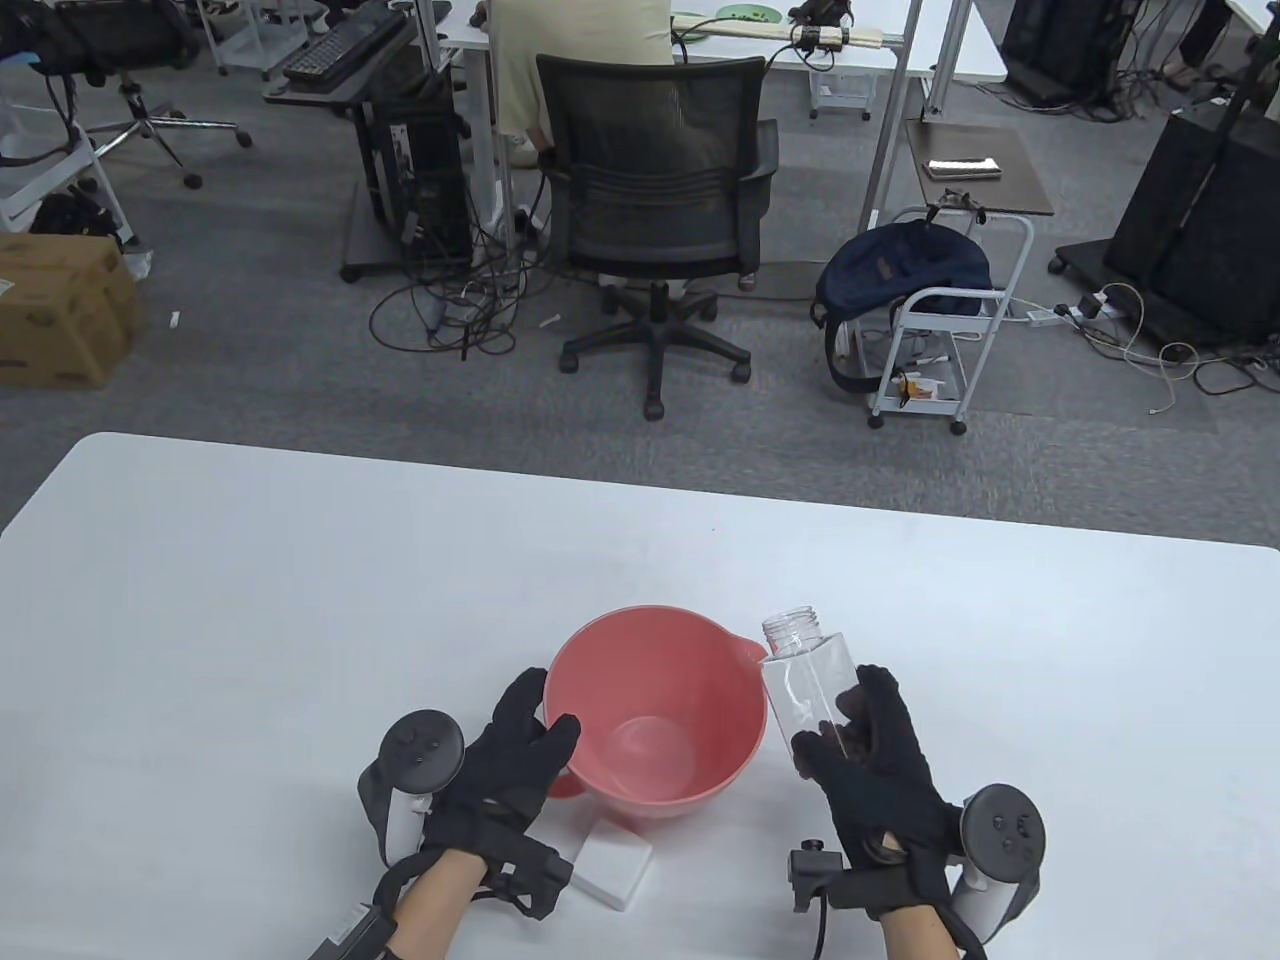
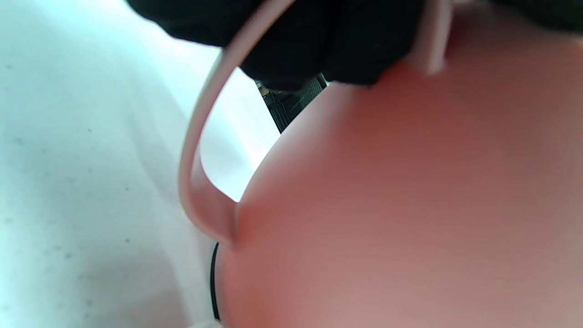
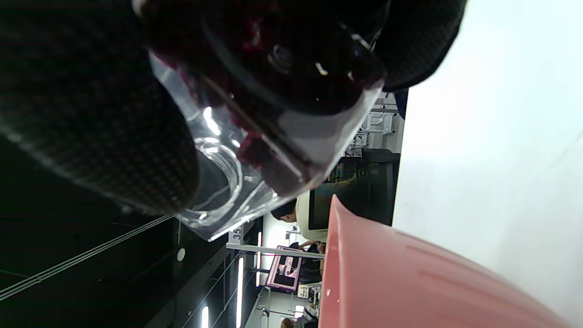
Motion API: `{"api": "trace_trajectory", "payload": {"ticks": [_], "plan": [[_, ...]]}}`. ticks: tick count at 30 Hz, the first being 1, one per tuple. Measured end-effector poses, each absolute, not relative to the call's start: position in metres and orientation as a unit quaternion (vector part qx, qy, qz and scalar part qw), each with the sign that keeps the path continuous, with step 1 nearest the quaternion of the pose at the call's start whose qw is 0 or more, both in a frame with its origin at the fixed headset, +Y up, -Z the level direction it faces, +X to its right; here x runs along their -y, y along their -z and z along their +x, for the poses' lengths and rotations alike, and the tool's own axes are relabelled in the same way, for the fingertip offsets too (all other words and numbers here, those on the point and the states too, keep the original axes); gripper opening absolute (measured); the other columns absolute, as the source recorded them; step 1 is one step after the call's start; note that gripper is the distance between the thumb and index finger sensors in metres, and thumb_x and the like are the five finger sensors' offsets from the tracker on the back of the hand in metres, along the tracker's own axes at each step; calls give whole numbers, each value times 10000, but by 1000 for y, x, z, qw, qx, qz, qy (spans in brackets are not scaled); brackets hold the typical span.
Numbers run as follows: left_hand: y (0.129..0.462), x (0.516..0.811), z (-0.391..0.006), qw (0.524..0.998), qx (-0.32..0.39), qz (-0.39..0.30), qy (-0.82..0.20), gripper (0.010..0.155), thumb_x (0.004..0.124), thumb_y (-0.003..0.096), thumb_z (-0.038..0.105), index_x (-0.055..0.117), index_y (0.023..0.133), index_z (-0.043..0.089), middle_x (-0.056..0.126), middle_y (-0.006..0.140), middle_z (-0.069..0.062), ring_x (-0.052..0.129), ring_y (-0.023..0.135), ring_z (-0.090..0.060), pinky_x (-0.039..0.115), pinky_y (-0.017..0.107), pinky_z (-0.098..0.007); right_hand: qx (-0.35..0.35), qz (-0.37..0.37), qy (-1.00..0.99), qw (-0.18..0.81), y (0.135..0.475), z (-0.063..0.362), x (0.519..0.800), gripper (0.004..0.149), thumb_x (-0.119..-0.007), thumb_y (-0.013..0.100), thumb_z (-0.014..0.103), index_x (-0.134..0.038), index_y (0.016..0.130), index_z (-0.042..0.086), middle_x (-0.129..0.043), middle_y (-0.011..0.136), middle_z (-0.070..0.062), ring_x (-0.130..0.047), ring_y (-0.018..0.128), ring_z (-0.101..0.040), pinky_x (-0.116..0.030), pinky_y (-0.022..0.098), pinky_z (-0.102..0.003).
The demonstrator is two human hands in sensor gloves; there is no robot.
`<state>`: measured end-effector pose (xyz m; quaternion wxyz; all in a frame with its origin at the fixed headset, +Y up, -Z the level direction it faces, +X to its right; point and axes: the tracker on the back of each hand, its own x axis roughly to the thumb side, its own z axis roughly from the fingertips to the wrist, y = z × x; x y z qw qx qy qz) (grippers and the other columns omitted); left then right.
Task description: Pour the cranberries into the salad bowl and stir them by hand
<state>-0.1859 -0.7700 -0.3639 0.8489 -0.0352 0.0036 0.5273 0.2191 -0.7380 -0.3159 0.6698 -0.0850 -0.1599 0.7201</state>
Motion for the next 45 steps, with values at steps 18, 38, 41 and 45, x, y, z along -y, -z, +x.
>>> {"api": "trace_trajectory", "payload": {"ticks": [18,38,41,45], "plan": [[365,769,-186,848,-2,-47,-527,801,810,478,748,489,1098,355,915,533,142,940,532,-122,860,312,-284,172,-12,-765,621,311,198,727,831,-1116,280,441,-614,942,458,-674,1052,-26,-710,897,-361,-892,512,-387],[366,767,-187,847,1,-59,-529,801,810,487,739,478,1104,351,910,546,136,935,547,-129,858,329,-293,135,21,-722,678,312,191,731,746,-1086,309,448,-689,939,484,-723,1074,-7,-761,902,-318,-873,542,-354],[367,766,-186,847,1,-60,-527,801,809,488,739,475,1105,351,909,548,135,933,550,-130,857,332,-293,183,9,-773,607,309,191,726,723,-1074,311,448,-692,921,517,-701,1083,25,-741,918,-298,-869,561,-347],[367,767,-187,847,1,-61,-528,799,813,489,735,477,1106,353,910,547,132,934,550,-131,857,332,-296,171,33,-726,665,308,186,723,699,-1087,328,387,-732,922,476,-686,1095,-14,-707,924,-341,-835,565,-396]]}}
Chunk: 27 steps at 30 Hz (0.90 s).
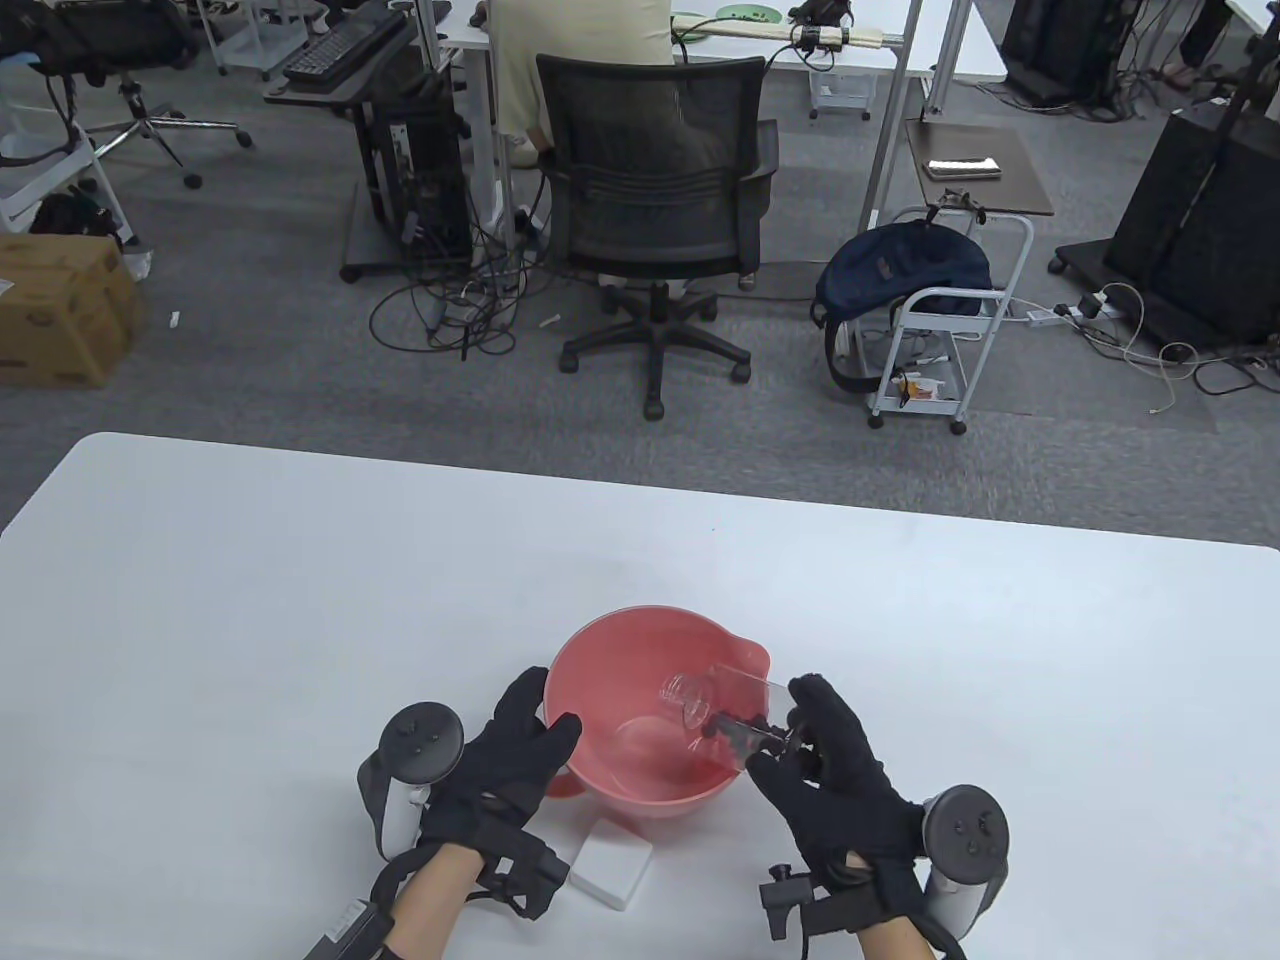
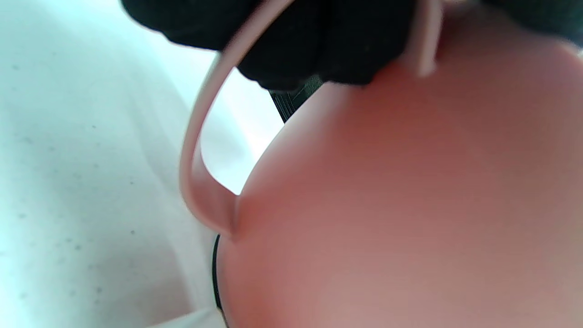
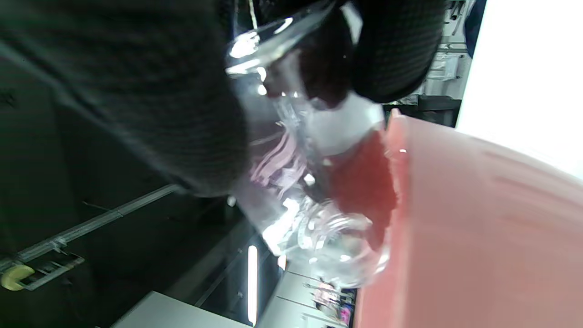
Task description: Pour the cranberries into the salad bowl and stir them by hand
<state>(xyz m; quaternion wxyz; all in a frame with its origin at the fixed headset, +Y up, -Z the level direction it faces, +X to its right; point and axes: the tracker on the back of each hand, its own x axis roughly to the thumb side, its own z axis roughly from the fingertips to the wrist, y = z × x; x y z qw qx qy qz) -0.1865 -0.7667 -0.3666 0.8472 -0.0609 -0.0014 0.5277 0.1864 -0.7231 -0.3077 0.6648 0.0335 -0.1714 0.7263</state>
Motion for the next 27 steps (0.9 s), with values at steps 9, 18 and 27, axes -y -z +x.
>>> {"api": "trace_trajectory", "payload": {"ticks": [9,18,27], "plan": [[367,766,-186,847,0,-59,-528,804,819,483,738,483,1105,357,912,544,130,936,544,-133,857,330,-298,165,57,-755,631,304,182,717,673,-1059,329,464,-729,914,502,-705,1087,21,-734,902,-307,-860,546,-338],[367,767,-186,848,-2,-55,-527,795,819,486,737,495,1109,365,914,543,127,936,546,-134,857,330,-300,220,50,-793,565,301,183,711,652,-1064,331,450,-752,902,492,-701,1081,12,-717,899,-314,-853,540,-353],[366,766,-186,849,-2,-56,-525,793,818,485,737,495,1109,369,914,542,129,938,543,-133,858,330,-299,242,43,-763,598,296,177,711,643,-1085,329,392,-788,898,436,-699,1079,-29,-696,896,-351,-828,535,-401]]}}
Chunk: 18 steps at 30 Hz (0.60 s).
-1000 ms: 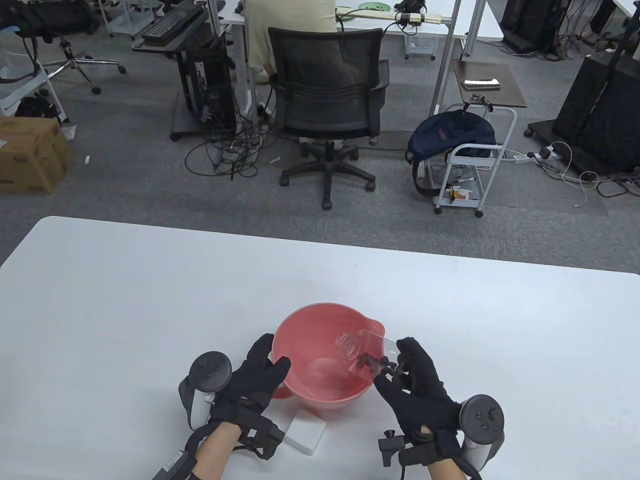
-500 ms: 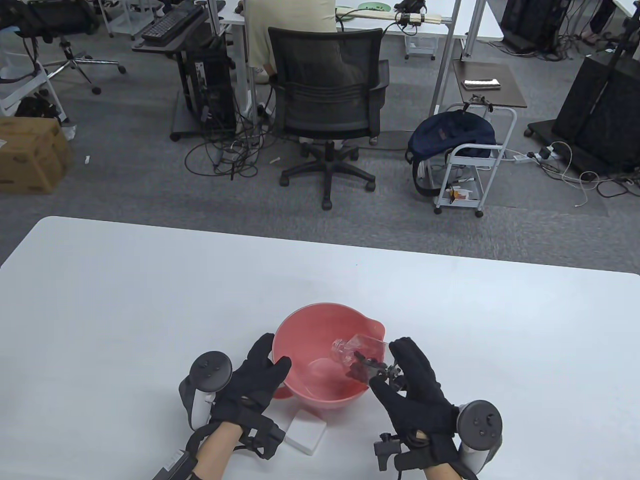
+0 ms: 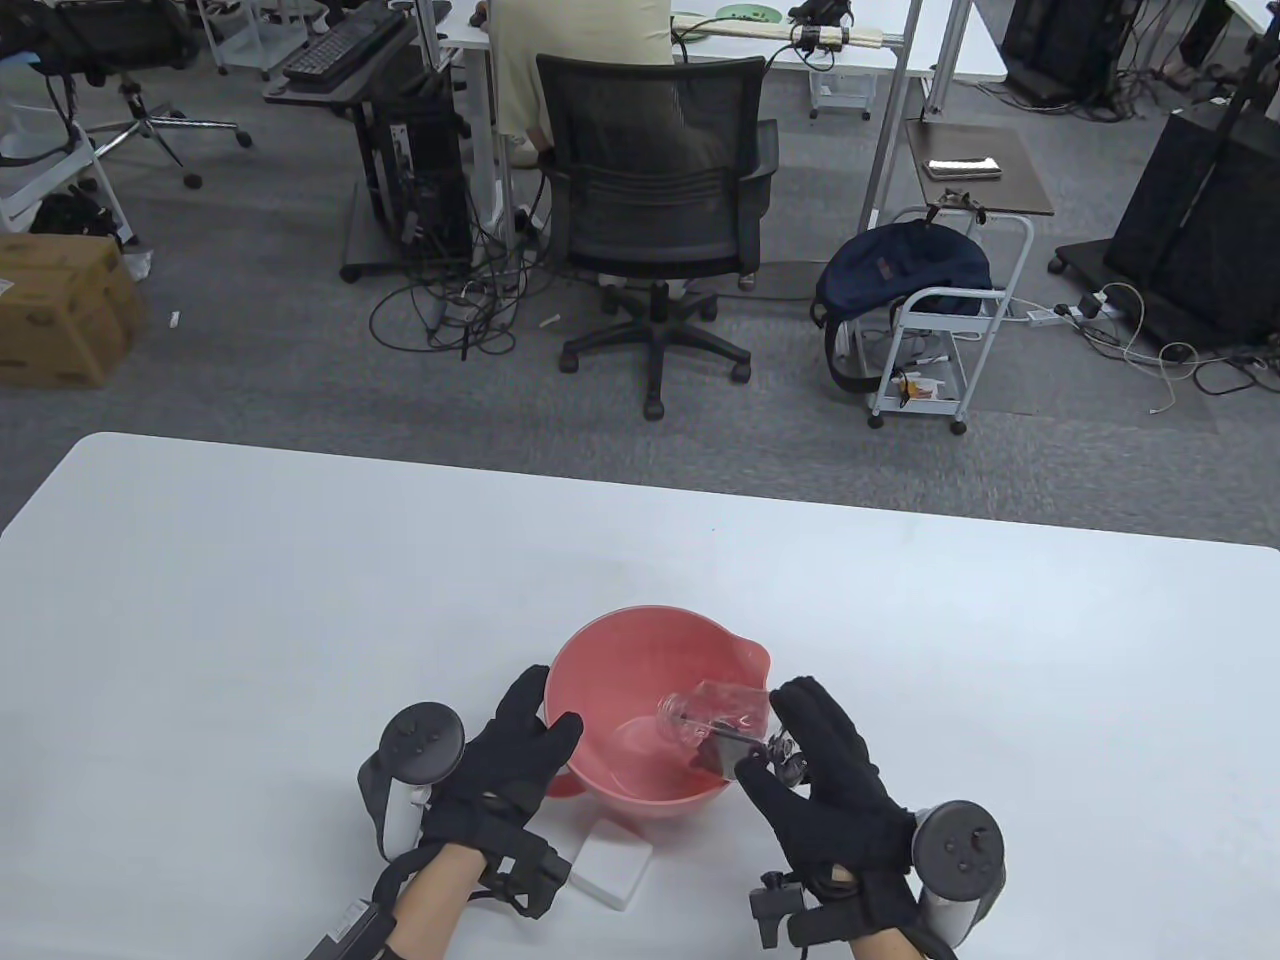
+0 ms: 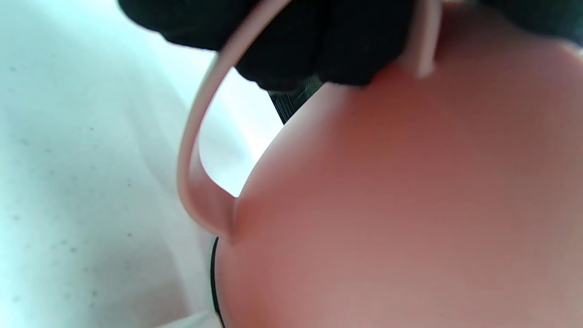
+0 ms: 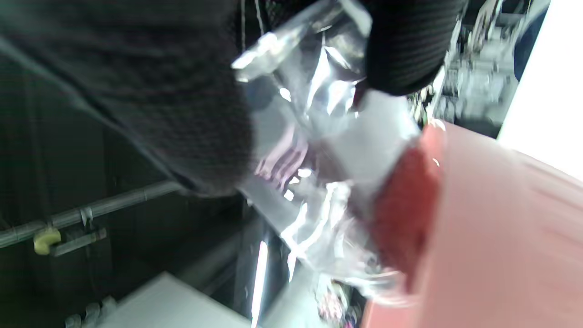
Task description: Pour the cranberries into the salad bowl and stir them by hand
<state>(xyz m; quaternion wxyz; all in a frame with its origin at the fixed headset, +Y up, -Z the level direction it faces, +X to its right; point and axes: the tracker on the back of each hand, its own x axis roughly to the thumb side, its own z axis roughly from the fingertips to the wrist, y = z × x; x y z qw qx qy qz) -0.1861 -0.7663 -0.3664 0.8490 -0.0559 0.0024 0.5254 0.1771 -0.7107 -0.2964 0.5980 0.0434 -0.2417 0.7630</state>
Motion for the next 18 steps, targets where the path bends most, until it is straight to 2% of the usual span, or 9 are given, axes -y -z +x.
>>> {"api": "trace_trajectory", "payload": {"ticks": [1,3,5,8,10,12,14,15,18], "plan": [[366,766,-186,849,-2,-56,-526,794,819,485,736,496,1109,367,915,542,128,939,543,-134,858,331,-300,243,54,-792,557,298,179,709,643,-1072,335,425,-771,901,459,-697,1080,-8,-703,894,-333,-837,537,-376],[366,766,-186,848,-1,-57,-527,792,819,486,735,494,1109,370,915,542,129,938,545,-133,858,333,-300,195,64,-780,592,300,180,711,648,-1057,325,482,-755,899,489,-718,1075,19,-739,888,-297,-864,531,-337],[366,766,-186,849,-2,-55,-525,792,817,486,737,496,1110,371,915,541,129,938,545,-132,858,331,-299,240,48,-751,614,296,176,709,643,-1083,331,395,-787,900,431,-697,1079,-33,-693,892,-353,-823,537,-407],[366,766,-186,848,-2,-57,-527,791,819,486,736,496,1111,374,916,541,129,939,545,-133,858,333,-301,213,65,-791,570,298,180,708,649,-1061,326,465,-757,899,482,-711,1077,20,-726,893,-305,-855,539,-350],[366,766,-186,849,-3,-55,-525,789,817,486,737,498,1110,373,916,541,128,939,543,-133,858,331,-300,241,59,-753,610,295,176,708,642,-1081,335,390,-783,902,430,-690,1082,-29,-685,898,-352,-818,543,-411],[366,766,-187,848,-1,-57,-526,790,818,485,737,499,1109,373,917,540,130,940,543,-132,859,332,-300,242,65,-802,542,295,178,705,633,-1069,341,419,-770,897,459,-686,1084,-1,-689,902,-331,-827,553,-392],[366,766,-187,848,-2,-57,-527,790,819,486,736,499,1110,373,917,540,129,939,543,-133,858,332,-300,198,69,-767,607,297,178,710,642,-1056,338,462,-754,905,469,-699,1082,8,-722,895,-315,-853,540,-363],[366,766,-186,850,-2,-55,-525,789,817,484,738,502,1109,373,917,538,130,941,541,-131,859,331,-299,228,64,-734,636,294,175,710,636,-1083,339,387,-789,902,423,-690,1083,-36,-686,899,-361,-820,543,-419],[366,766,-187,849,-4,-58,-526,788,817,485,738,499,1109,376,917,539,131,941,543,-130,859,334,-299,230,68,-802,547,297,178,706,631,-1062,336,448,-765,893,470,-704,1075,9,-711,894,-319,-846,544,-373]]}}
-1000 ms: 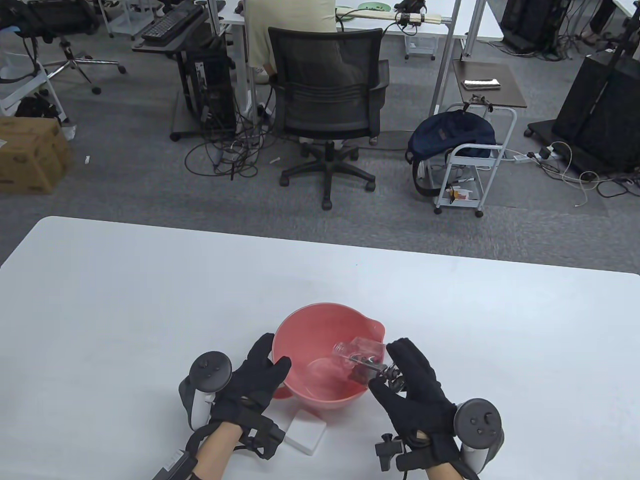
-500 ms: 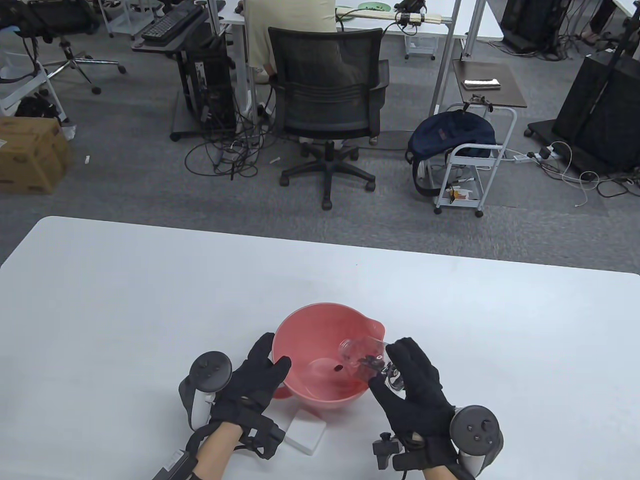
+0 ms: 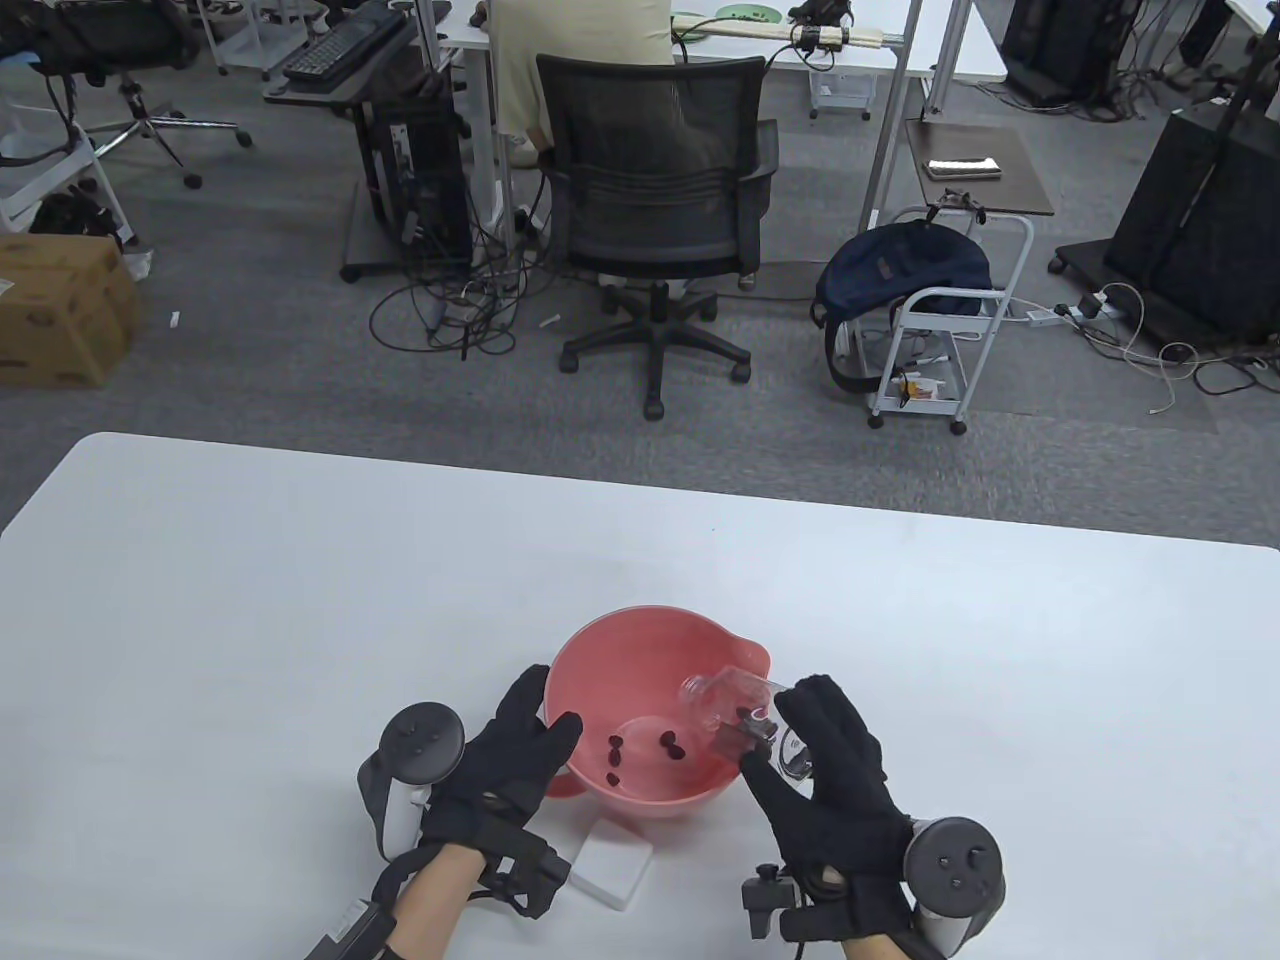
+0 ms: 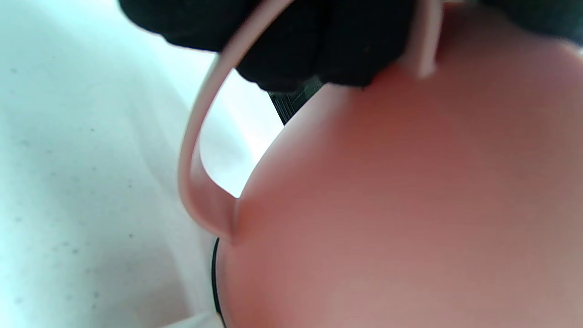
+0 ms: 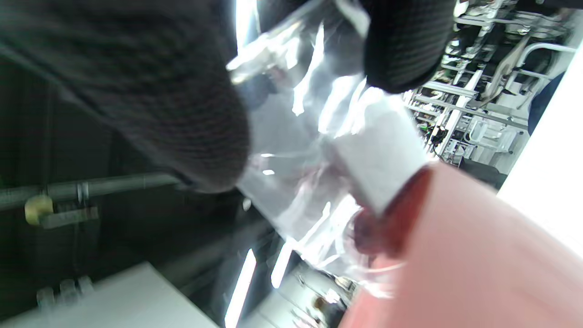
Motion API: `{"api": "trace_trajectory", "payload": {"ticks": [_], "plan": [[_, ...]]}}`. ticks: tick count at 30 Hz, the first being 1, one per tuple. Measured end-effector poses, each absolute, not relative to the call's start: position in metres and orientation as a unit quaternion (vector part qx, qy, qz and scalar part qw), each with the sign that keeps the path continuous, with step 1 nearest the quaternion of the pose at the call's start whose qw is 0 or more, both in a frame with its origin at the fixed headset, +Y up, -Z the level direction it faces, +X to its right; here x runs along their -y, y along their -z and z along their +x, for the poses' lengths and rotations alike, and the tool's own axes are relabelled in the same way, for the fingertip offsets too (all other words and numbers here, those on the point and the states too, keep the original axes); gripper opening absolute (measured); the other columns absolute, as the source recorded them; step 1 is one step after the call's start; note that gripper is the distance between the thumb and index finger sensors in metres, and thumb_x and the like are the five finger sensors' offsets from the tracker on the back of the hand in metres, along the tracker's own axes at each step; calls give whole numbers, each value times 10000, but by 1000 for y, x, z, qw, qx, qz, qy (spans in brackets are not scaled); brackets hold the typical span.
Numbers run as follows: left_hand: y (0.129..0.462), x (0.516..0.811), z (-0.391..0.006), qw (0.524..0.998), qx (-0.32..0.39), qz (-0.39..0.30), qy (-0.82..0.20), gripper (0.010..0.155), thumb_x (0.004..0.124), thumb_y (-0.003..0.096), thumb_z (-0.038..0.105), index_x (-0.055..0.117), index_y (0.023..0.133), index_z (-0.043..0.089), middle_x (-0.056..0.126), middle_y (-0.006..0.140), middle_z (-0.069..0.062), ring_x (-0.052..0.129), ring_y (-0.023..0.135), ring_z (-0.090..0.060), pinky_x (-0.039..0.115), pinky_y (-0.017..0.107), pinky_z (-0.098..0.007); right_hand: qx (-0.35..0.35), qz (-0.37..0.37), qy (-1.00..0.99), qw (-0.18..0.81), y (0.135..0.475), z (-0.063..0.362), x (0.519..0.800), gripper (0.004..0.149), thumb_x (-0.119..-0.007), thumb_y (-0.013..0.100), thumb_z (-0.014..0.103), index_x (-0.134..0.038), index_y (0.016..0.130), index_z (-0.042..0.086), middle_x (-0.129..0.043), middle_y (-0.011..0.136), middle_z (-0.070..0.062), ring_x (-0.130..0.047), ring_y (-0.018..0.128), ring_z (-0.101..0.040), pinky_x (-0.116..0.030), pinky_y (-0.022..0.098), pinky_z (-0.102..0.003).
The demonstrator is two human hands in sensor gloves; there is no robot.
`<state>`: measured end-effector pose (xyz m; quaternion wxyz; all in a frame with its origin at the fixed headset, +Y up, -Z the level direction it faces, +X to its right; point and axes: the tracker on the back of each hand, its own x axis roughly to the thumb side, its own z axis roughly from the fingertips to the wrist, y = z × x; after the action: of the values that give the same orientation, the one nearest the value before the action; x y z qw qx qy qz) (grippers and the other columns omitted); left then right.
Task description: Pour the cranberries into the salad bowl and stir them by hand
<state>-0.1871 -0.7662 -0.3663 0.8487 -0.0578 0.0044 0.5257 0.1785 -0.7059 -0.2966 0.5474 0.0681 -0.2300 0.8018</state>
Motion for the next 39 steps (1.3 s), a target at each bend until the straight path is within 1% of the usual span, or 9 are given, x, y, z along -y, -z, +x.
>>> {"api": "trace_trajectory", "payload": {"ticks": [2,5,18,21,23,26,33,36,39], "plan": [[366,766,-186,849,-2,-56,-526,787,818,486,737,501,1110,374,917,539,129,941,540,-132,858,333,-299,218,73,-735,638,294,176,710,628,-1074,346,410,-782,902,431,-690,1087,-29,-693,898,-351,-826,543,-406],[367,766,-187,848,-1,-56,-527,787,817,485,738,503,1109,377,919,538,130,942,541,-132,859,333,-300,242,68,-800,544,295,180,704,620,-1062,342,436,-775,891,460,-697,1083,-1,-701,898,-329,-836,547,-383],[366,766,-187,849,-2,-56,-526,783,816,487,737,504,1110,379,919,537,132,943,540,-131,859,335,-300,244,65,-735,629,292,175,708,623,-1079,339,394,-797,894,416,-683,1081,-29,-692,895,-355,-826,539,-410],[366,767,-187,848,-2,-57,-527,783,818,487,735,504,1110,378,920,537,130,943,542,-131,859,337,-301,240,77,-805,537,294,176,704,626,-1063,330,450,-777,886,465,-696,1078,24,-717,898,-309,-854,541,-361],[366,766,-187,849,-2,-55,-525,782,817,487,737,505,1109,380,920,536,131,943,539,-131,859,336,-300,235,71,-739,627,292,173,710,628,-1067,343,416,-777,899,434,-678,1086,-10,-701,903,-339,-839,544,-392],[367,767,-187,849,-1,-56,-526,780,815,488,737,505,1109,381,921,536,132,943,541,-129,860,337,-300,249,77,-808,528,294,174,705,625,-1065,335,440,-775,888,455,-687,1076,6,-710,896,-319,-850,542,-371],[366,767,-187,848,-2,-56,-527,780,814,488,739,506,1109,382,921,535,133,945,538,-129,860,336,-299,204,98,-788,573,293,171,707,624,-1049,341,468,-760,895,470,-684,1081,12,-726,903,-304,-866,545,-353],[366,766,-186,850,-2,-54,-523,779,809,488,741,507,1109,381,920,534,136,945,537,-127,861,336,-297,268,90,-803,525,289,167,700,620,-1069,343,400,-782,891,436,-667,1079,-15,-689,905,-345,-834,553,-408],[366,766,-186,849,-3,-54,-525,777,812,488,739,508,1109,382,921,533,135,945,537,-128,860,336,-298,207,107,-776,586,291,168,705,628,-1057,348,437,-763,903,450,-673,1086,1,-709,912,-324,-850,558,-385]]}}
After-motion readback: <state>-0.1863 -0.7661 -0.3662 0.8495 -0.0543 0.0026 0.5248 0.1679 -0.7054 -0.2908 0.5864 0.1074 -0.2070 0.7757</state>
